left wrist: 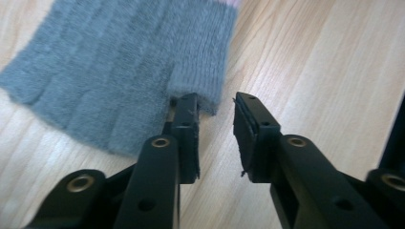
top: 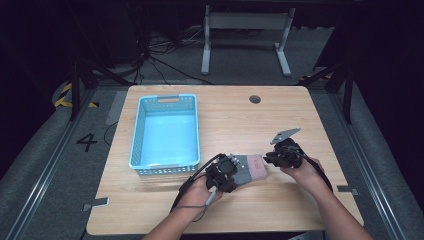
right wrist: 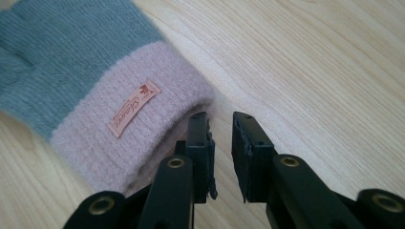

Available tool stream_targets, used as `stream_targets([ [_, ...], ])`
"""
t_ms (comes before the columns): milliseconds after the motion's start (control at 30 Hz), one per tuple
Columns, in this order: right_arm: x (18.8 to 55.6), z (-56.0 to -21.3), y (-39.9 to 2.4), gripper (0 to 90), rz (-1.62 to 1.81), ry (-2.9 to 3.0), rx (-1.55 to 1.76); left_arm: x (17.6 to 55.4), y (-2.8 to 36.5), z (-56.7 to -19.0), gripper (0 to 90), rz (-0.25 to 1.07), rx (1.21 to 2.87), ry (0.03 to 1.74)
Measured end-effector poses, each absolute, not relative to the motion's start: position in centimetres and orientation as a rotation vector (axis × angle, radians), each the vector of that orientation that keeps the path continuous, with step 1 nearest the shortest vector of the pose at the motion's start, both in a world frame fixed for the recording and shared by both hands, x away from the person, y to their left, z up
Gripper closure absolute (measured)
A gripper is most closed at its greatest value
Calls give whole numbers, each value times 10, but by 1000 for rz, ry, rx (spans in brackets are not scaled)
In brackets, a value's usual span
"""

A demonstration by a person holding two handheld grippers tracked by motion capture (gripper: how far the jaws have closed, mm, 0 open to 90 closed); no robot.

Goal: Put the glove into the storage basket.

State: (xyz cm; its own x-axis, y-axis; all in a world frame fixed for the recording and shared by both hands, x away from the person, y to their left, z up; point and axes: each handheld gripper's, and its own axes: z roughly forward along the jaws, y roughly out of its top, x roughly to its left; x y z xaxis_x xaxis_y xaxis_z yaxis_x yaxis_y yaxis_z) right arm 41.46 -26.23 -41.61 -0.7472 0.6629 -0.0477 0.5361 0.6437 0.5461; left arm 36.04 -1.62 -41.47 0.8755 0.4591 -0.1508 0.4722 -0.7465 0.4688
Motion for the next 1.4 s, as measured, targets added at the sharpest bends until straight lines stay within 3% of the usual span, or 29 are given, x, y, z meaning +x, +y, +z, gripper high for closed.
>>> stream_targets([
  [367,400,-409,-271,887,729,2631,971,365,6,-389,707,37,2427,725],
  [967,390,-428,-264,895,636,2714,984,377,13,-375,619,168,2328,780],
  [1400,384,-413,-285,891,691,2649,1034,393,-5,-378,505,74,2324,775],
])
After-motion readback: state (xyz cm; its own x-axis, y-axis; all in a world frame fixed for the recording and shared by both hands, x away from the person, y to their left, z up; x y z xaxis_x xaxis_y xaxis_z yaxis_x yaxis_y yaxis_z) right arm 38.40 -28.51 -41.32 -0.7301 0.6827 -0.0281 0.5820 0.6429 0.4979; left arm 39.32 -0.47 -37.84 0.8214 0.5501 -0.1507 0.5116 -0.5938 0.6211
